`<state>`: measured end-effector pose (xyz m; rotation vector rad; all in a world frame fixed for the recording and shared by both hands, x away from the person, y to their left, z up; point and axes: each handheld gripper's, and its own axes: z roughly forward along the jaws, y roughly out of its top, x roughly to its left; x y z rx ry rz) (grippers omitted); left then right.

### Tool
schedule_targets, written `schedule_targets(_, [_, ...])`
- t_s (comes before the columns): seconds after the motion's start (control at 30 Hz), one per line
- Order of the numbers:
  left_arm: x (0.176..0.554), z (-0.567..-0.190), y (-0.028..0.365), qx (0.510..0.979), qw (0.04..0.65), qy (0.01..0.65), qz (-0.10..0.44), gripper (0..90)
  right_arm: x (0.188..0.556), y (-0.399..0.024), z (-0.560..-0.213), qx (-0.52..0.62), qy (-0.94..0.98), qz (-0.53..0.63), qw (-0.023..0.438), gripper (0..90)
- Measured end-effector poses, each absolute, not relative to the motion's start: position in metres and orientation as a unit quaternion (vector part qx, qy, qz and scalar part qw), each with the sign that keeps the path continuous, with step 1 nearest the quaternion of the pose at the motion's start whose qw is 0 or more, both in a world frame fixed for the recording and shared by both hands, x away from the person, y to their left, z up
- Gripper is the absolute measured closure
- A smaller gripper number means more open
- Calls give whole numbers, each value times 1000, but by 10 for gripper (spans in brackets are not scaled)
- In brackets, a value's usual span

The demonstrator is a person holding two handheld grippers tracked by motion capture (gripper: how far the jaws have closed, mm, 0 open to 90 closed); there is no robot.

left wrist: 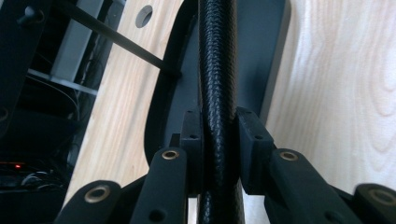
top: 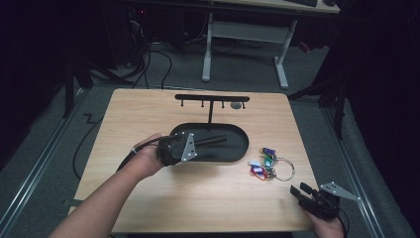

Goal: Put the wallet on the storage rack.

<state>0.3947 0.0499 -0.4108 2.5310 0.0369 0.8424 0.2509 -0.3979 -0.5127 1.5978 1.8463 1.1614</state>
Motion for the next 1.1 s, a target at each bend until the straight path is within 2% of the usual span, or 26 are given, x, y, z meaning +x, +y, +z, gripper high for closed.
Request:
schedule_targets(0.67, [430, -432, 15, 914, 227, -33, 335, 748, 251, -398, -513, 574, 668, 421, 214, 494])
schedule_targets(1.1, [453, -445, 4, 914, 235, -43, 327, 749, 249, -398, -513, 575, 667, 423, 213, 494])
